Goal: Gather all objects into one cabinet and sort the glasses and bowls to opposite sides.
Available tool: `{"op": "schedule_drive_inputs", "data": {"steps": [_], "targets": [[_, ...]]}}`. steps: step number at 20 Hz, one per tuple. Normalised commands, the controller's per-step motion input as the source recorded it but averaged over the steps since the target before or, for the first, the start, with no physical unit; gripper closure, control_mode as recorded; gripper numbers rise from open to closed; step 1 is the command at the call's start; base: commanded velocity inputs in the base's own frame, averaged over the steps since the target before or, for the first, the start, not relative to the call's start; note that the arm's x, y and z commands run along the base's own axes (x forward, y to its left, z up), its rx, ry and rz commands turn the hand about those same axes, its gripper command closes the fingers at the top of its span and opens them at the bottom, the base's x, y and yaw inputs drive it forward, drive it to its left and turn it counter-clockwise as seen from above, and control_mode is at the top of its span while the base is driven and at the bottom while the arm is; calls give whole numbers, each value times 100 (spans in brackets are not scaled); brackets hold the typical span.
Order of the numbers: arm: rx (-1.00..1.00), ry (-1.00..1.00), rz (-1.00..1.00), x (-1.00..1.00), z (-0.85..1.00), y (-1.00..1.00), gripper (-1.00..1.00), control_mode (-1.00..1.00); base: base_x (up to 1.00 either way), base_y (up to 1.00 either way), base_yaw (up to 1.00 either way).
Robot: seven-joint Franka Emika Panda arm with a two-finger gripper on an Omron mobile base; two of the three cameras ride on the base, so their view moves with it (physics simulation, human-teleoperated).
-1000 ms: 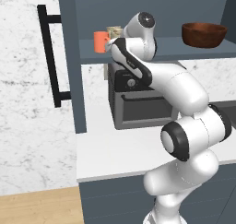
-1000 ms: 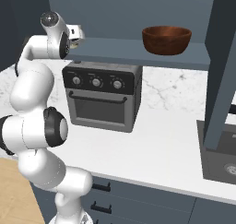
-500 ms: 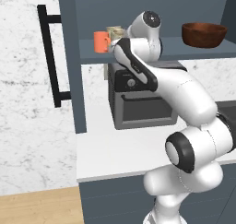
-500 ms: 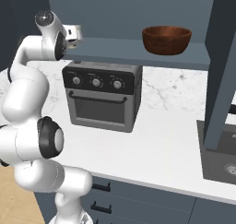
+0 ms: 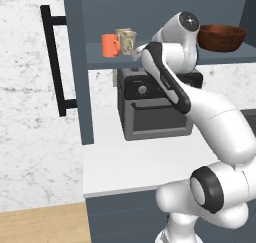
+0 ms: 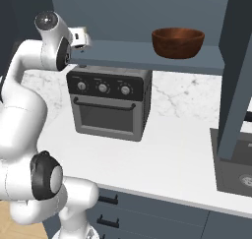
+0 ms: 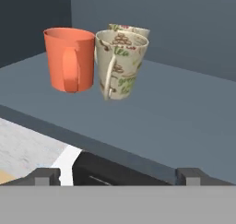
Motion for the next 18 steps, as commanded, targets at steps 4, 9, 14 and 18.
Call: {"op": "schedule_drive_inputs", "data": {"steps": [4, 9, 14, 18], "targets": [[0, 0, -2, -95, 11, -63, -100, -100, 0, 0, 0], [0, 0, -12, -100, 0, -54, -100, -100, 0, 0, 0], [0, -3, -13, -100, 0, -52, -100, -100, 0, 0, 0], [0, -6, -15, -100, 0, -37, -100, -100, 0, 0, 0]]}}
